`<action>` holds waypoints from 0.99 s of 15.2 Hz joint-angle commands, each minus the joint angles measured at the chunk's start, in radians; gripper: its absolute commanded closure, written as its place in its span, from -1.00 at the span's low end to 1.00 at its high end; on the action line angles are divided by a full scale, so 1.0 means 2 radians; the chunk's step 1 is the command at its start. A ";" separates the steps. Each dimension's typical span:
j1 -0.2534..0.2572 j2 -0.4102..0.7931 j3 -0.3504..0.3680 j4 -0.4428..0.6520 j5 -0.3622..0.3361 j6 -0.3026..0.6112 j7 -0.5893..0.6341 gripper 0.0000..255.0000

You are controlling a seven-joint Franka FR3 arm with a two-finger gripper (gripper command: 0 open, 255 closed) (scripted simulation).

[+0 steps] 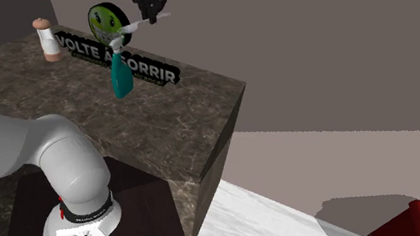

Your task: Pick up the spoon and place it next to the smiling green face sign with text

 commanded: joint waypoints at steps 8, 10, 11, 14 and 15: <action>0.021 -0.023 0.090 0.009 0.043 -0.006 0.103 1.00; 0.024 -0.023 0.112 0.017 0.053 -0.006 0.127 1.00; 0.025 -0.022 0.125 0.022 0.058 -0.006 0.141 1.00; 0.028 -0.032 0.128 -0.005 0.062 0.011 0.137 1.00; 0.029 -0.036 0.129 -0.013 0.064 0.016 0.136 1.00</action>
